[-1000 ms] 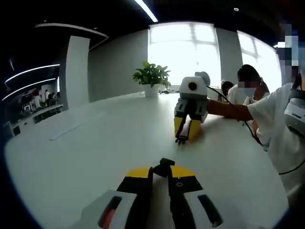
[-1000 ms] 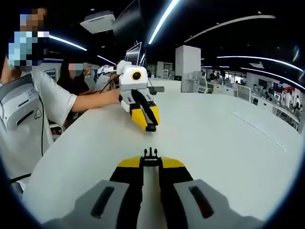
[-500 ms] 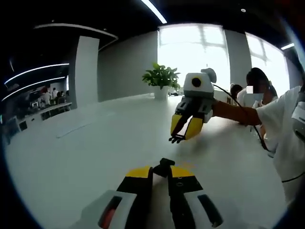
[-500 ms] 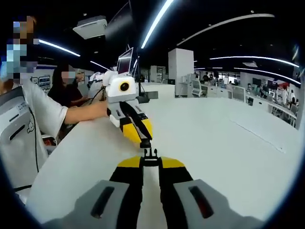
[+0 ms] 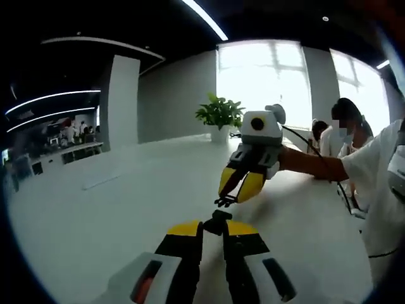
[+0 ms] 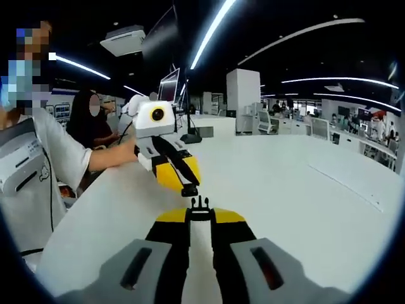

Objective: Snap the two parts of the plastic buckle together until the buckle closes and remains connected.

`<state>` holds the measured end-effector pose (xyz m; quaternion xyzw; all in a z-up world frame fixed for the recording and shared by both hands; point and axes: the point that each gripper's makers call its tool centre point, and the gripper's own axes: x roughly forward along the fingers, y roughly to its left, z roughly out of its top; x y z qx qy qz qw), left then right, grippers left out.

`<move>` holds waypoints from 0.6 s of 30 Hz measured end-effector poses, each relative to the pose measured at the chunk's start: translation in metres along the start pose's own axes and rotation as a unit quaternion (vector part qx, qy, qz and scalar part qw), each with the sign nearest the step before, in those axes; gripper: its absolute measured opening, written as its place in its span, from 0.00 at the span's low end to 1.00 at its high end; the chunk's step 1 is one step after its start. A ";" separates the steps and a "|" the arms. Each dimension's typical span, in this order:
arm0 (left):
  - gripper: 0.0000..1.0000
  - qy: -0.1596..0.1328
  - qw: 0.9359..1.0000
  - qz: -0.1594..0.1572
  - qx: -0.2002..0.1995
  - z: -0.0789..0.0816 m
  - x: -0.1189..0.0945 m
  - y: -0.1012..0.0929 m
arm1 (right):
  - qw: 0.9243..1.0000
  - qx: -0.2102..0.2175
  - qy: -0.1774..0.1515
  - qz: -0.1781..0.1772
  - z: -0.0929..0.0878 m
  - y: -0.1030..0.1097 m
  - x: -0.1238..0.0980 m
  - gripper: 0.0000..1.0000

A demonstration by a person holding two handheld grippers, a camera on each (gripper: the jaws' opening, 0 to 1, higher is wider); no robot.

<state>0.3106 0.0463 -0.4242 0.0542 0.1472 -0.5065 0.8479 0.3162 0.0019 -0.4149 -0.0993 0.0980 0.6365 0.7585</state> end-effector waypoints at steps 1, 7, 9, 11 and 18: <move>0.12 0.002 1.000 -0.002 -0.002 -0.001 0.001 -0.002 | 1.000 -0.004 -0.001 -0.004 0.000 0.003 -0.002 0.12; 0.12 0.007 1.000 -0.005 0.001 -0.004 0.003 -0.011 | 1.000 -0.023 0.015 -0.011 -0.007 0.014 -0.009 0.12; 0.12 0.008 1.000 -0.008 0.004 -0.004 0.004 -0.013 | 0.999 -0.024 0.016 -0.013 -0.008 0.016 -0.010 0.12; 0.12 0.012 1.000 -0.009 0.007 -0.006 0.005 -0.016 | 0.999 -0.027 0.016 -0.015 -0.007 0.016 -0.011 0.12; 0.12 0.008 1.000 0.007 0.005 -0.005 0.005 -0.012 | 0.999 -0.025 0.020 -0.014 -0.008 0.016 -0.011 0.12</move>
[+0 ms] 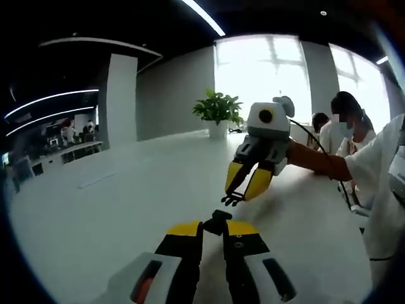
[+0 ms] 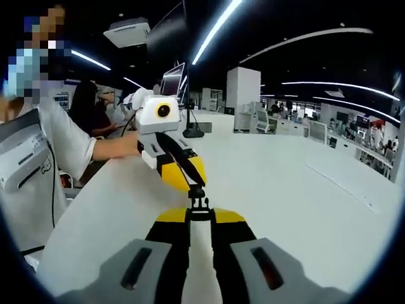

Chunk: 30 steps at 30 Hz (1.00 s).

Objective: Snap the two parts of the plastic buckle together until the buckle closes and remains connected.

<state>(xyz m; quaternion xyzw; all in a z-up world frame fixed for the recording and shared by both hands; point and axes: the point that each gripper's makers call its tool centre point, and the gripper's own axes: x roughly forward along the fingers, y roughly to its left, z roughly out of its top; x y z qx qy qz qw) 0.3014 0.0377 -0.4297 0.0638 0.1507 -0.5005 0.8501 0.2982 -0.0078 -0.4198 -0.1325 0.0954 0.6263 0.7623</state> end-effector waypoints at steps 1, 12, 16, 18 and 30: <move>0.12 -0.003 1.000 0.000 -0.001 0.001 0.000 0.000 | 1.000 0.003 0.001 -0.001 -0.001 0.000 0.000 0.12; 0.12 -0.008 1.000 -0.010 0.014 0.006 -0.002 -0.008 | 1.000 -0.002 -0.006 0.011 0.004 0.008 0.002 0.12; 0.12 -0.010 1.000 -0.017 0.021 0.008 -0.003 -0.013 | 1.000 -0.003 -0.007 0.014 0.005 0.010 0.003 0.12; 0.12 -0.011 1.000 -0.017 0.024 0.009 -0.003 -0.014 | 1.000 -0.005 -0.006 0.015 0.005 0.010 0.002 0.12; 0.12 -0.010 1.000 -0.005 0.012 0.008 -0.004 -0.008 | 1.000 -0.007 -0.005 0.014 0.005 0.010 0.003 0.12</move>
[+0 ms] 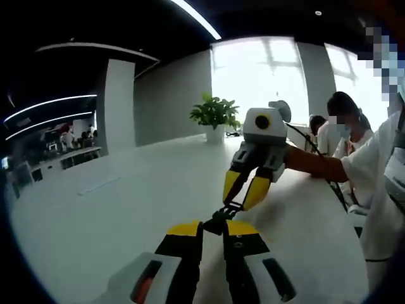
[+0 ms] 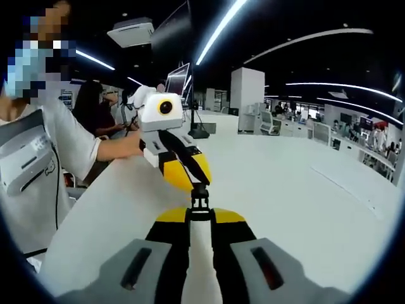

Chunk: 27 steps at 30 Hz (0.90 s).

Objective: Snap the two parts of the plastic buckle together until the buckle closes and remains connected.

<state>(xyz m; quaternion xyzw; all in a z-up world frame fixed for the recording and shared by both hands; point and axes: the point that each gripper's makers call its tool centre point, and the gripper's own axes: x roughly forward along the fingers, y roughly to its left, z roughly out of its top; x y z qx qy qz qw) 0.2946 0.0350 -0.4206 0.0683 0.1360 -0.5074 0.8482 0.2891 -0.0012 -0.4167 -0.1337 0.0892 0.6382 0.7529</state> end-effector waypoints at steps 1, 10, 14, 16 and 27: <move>0.12 0.000 1.000 -0.003 0.001 0.000 0.000 -0.001 | 1.000 0.000 -0.001 0.000 0.000 0.000 0.000 0.12; 0.12 0.004 1.000 -0.007 0.005 -0.002 0.003 -0.004 | 1.000 -0.003 0.003 0.002 -0.001 0.002 0.001 0.12; 0.12 0.006 1.000 -0.008 0.002 -0.004 0.003 -0.004 | 1.000 -0.004 0.006 0.002 -0.002 0.001 0.002 0.12; 0.12 0.007 1.000 -0.008 0.001 -0.005 0.004 -0.004 | 1.000 -0.004 0.007 0.002 -0.003 0.001 0.002 0.12; 0.12 0.048 0.999 -0.021 0.005 -0.025 0.013 -0.010 | 0.998 -0.010 0.055 0.016 -0.026 0.009 0.016 0.12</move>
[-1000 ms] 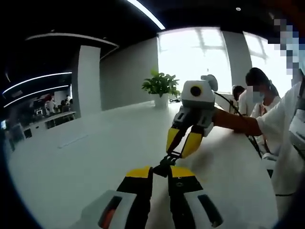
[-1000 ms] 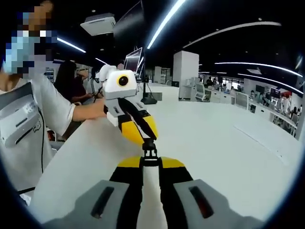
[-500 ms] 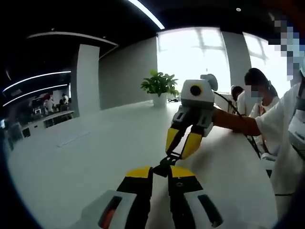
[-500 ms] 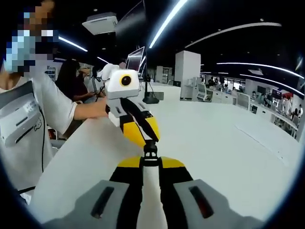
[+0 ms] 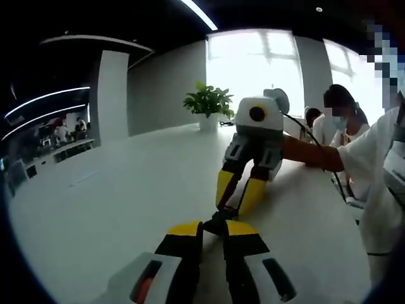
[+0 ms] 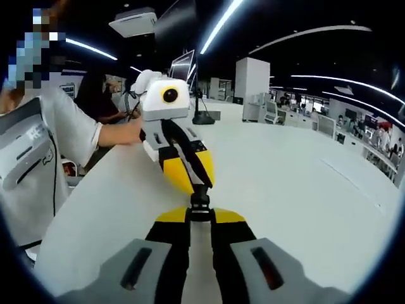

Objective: Snap the two parts of the plastic buckle together until the buckle closes and remains connected.

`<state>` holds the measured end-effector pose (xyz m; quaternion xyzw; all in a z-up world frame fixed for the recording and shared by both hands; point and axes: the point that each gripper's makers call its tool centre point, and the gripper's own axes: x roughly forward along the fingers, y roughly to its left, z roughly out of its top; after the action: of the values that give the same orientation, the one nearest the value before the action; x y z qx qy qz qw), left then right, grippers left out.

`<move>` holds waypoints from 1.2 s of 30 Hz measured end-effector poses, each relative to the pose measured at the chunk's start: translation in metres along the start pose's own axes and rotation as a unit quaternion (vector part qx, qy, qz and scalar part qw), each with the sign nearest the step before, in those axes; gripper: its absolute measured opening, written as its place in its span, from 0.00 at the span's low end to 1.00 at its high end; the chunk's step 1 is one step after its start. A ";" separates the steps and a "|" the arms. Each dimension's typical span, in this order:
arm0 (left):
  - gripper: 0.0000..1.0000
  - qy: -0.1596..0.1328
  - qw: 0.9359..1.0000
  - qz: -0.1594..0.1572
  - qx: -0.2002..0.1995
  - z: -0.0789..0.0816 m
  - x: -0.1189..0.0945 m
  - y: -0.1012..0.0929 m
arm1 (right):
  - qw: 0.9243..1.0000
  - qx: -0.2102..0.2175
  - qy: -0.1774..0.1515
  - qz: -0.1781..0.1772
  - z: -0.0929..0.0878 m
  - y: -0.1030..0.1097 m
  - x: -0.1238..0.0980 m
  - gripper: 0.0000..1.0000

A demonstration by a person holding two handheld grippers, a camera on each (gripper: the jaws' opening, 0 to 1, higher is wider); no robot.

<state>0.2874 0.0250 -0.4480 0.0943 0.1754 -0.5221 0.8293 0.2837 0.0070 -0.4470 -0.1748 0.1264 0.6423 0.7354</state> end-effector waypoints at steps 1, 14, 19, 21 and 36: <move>0.12 0.003 1.000 -0.001 -0.001 -0.002 0.001 0.000 | 1.000 -0.002 0.005 0.001 -0.002 0.000 0.001 0.12; 0.22 0.023 0.999 -0.031 0.027 -0.011 0.000 -0.009 | 1.000 -0.018 0.007 0.009 -0.004 0.005 -0.004 0.12; 0.20 0.021 0.998 -0.048 0.018 -0.013 -0.002 -0.009 | 0.999 -0.030 0.004 0.019 -0.005 0.007 -0.005 0.12; 0.17 0.022 0.998 -0.051 0.017 -0.013 -0.003 -0.010 | 0.999 -0.030 0.004 0.023 -0.005 0.008 -0.005 0.12; 0.12 0.020 0.991 -0.126 0.042 -0.016 -0.008 -0.030 | 0.994 -0.076 0.005 0.079 -0.004 0.028 -0.007 0.12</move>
<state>0.2539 0.0242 -0.4592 0.1165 0.1807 -0.6276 0.7483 0.2548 0.0021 -0.4509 -0.2226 0.0949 0.7054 0.6662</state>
